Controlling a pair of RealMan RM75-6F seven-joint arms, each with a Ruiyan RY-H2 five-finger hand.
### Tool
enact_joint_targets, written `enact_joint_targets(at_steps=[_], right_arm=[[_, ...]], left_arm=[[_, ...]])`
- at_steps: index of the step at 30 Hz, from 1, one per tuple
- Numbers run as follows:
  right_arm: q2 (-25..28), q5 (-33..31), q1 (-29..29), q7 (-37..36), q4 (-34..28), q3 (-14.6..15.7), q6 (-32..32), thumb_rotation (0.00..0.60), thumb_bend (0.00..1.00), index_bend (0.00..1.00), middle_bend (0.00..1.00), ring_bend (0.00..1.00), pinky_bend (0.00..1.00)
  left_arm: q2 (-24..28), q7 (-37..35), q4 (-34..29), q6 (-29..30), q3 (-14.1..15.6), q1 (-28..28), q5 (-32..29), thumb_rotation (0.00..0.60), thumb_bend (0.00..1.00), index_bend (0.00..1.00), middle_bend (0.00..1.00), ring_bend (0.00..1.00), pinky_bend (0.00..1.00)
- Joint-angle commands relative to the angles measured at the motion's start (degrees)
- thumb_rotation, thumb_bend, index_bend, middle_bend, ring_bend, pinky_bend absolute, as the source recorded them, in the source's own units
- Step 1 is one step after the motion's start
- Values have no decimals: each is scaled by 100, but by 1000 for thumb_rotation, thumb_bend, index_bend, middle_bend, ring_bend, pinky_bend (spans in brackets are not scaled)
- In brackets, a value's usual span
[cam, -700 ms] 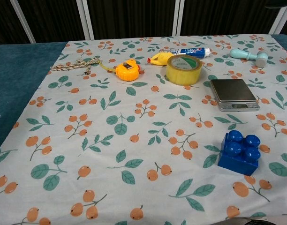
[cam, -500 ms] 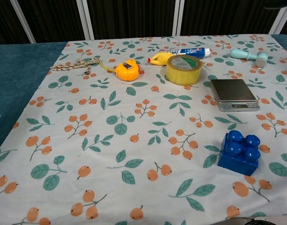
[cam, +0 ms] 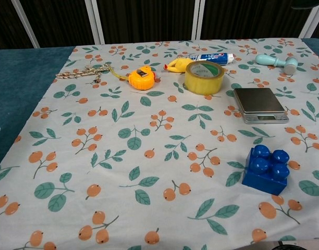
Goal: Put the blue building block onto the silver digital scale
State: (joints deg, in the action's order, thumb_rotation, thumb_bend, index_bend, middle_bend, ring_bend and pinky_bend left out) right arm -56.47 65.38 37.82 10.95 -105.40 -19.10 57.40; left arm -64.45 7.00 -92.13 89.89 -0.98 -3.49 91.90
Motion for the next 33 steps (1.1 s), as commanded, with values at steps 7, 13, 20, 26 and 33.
enact_joint_targets(at_steps=[7, 13, 20, 26, 33], right_arm=[[27, -80, -39, 63, 9, 115, 61, 600, 188, 0, 0, 79, 192], [79, -134, -37, 75, -45, 159, 47, 600, 188, 0, 0, 107, 192], [103, -84, -157, 269, -272, 375, 164, 600, 279, 0, 261, 345, 361], [-70, 324, -449, 353, -345, 886, 259, 600, 555, 0, 590, 613, 546], [-466, 832, -742, 607, -100, 1468, 373, 600, 743, 32, 719, 739, 658]], left_arm=[[-15, 41, -10, -25, 5, -13, 2, 600, 309, 49, 77, 54, 89], [-14, 35, -17, -31, -2, -13, -22, 600, 309, 49, 78, 55, 89], [2, 28, -19, -21, 1, -5, -25, 600, 310, 49, 77, 54, 89], [7, 18, -28, -5, 0, -4, -10, 600, 309, 49, 77, 55, 89], [-5, 13, -9, -19, -9, -18, -16, 600, 309, 49, 77, 55, 89]])
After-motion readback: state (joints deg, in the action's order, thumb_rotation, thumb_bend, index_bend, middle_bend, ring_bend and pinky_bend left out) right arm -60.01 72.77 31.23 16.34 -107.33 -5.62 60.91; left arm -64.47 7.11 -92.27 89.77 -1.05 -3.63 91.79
